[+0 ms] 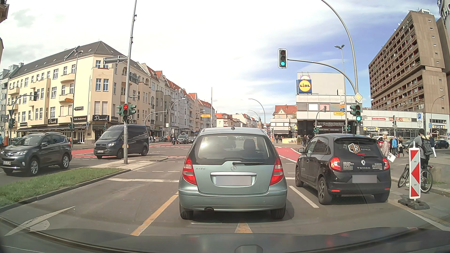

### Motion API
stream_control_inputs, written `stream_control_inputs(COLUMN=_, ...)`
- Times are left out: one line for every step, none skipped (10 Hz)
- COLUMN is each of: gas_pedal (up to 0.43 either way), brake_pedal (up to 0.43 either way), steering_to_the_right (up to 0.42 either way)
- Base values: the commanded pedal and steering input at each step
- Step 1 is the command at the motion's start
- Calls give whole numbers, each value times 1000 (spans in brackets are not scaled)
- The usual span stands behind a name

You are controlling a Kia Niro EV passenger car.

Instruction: Follow the waypoints while adhering to traffic rules and regulations

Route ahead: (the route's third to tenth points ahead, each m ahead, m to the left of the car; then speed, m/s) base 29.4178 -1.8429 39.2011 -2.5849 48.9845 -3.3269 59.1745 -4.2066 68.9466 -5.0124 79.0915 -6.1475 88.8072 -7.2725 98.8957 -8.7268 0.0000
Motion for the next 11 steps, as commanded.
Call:
stream_control_inputs(gas_pedal=0, brake_pedal=396, steering_to_the_right=-2)
stream_control_inputs(gas_pedal=0, brake_pedal=396, steering_to_the_right=-2)
stream_control_inputs(gas_pedal=0, brake_pedal=396, steering_to_the_right=-2)
stream_control_inputs(gas_pedal=0, brake_pedal=396, steering_to_the_right=-2)
stream_control_inputs(gas_pedal=0, brake_pedal=396, steering_to_the_right=-2)
stream_control_inputs(gas_pedal=0, brake_pedal=396, steering_to_the_right=-2)
stream_control_inputs(gas_pedal=0, brake_pedal=396, steering_to_the_right=-2)
stream_control_inputs(gas_pedal=0, brake_pedal=390, steering_to_the_right=-3)
stream_control_inputs(gas_pedal=0, brake_pedal=390, steering_to_the_right=-2)
stream_control_inputs(gas_pedal=0, brake_pedal=390, steering_to_the_right=-2)
stream_control_inputs(gas_pedal=0, brake_pedal=384, steering_to_the_right=-3)
